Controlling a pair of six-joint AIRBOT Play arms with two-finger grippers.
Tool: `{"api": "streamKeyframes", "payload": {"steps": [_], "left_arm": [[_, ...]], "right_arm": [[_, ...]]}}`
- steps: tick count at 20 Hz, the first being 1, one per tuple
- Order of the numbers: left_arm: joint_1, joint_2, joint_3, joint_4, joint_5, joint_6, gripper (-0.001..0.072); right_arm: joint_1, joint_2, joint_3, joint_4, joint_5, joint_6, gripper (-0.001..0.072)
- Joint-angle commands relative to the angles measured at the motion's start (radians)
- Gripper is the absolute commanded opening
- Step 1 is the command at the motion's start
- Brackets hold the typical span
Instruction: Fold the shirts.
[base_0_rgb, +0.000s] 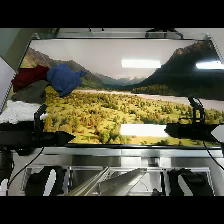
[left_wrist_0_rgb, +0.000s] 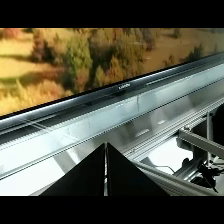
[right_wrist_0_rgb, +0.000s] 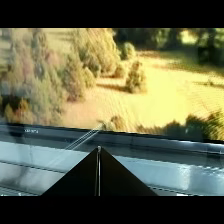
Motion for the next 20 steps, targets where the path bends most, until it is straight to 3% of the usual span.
{"api": "streamKeyframes", "payload": {"steps": [1, 16, 20], "left_arm": [[0.0, 0.001, 0.0, 0.0, 0.0, 0.0, 0.0013], [0.0, 0.001, -0.001, 0.0, -0.002, 0.0, 0.0013], [0.0, 0.0, 0.0, -0.004, -0.196, -0.043, 0.0013]], "right_arm": [[0.001, 0.001, -0.001, 0.0, 0.0, 0.0, 0.0021], [0.001, 0.0, -0.001, 0.001, -0.004, 0.0, 0.0022], [0.001, -0.003, -0.001, 0.003, -0.055, 0.0, 0.0022]]}}
